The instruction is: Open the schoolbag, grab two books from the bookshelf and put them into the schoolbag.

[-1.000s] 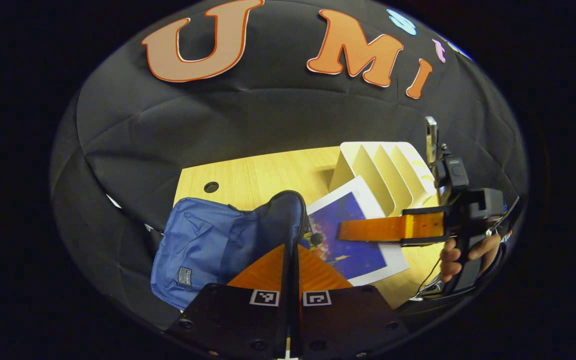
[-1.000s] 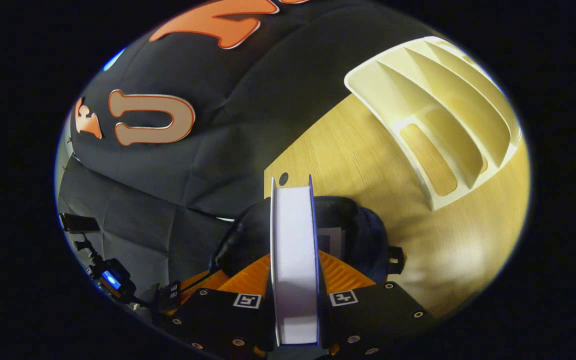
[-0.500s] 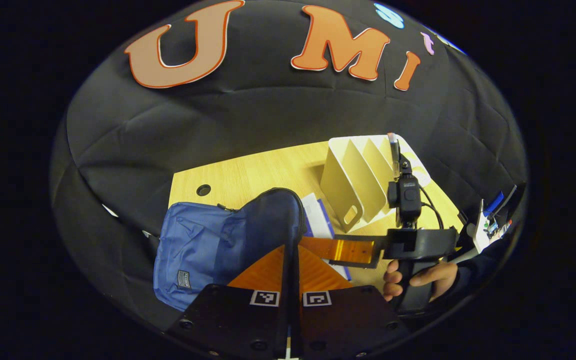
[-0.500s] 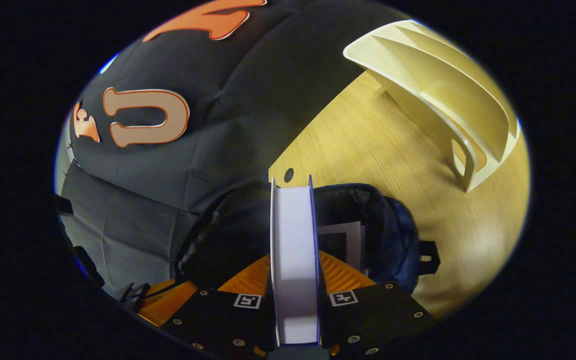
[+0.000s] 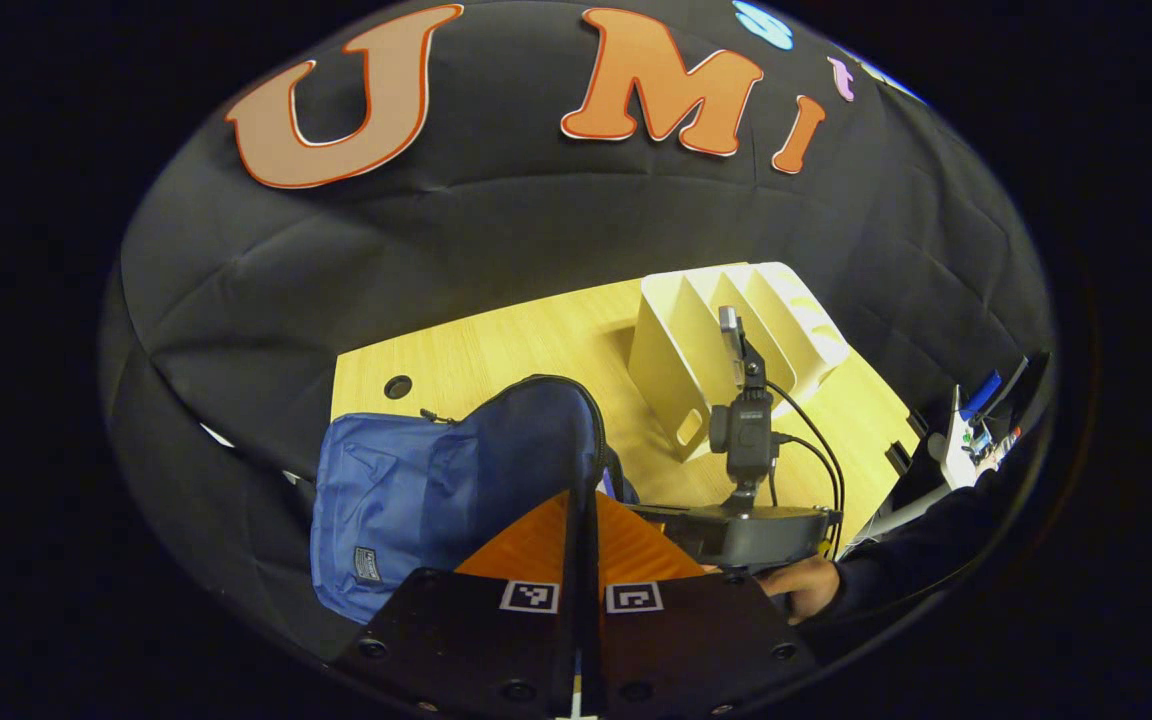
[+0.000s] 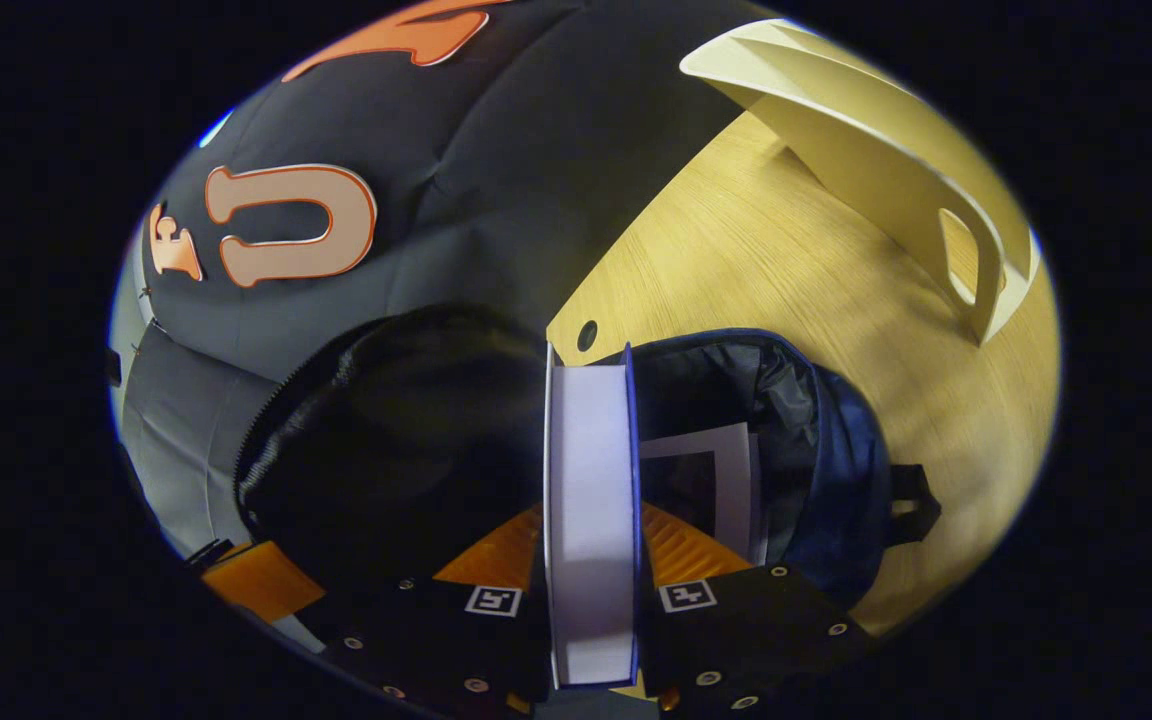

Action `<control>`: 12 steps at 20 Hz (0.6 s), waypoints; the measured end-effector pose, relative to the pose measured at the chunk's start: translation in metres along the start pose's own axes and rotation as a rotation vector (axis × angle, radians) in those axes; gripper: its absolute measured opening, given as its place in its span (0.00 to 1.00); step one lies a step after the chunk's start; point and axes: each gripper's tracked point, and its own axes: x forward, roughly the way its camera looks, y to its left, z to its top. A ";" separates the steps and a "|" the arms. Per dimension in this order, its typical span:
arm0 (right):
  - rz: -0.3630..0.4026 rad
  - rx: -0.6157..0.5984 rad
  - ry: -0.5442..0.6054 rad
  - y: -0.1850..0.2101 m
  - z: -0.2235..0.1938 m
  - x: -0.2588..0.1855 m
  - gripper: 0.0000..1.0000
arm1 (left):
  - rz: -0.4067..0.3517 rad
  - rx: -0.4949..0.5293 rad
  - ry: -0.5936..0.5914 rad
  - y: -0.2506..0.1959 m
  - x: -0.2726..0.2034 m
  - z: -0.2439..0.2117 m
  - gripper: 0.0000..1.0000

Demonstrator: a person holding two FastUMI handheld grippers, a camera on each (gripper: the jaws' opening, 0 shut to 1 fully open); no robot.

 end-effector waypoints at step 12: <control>-0.003 0.026 0.067 -0.002 -0.025 0.038 0.42 | -0.001 0.000 -0.008 0.002 0.001 0.003 0.03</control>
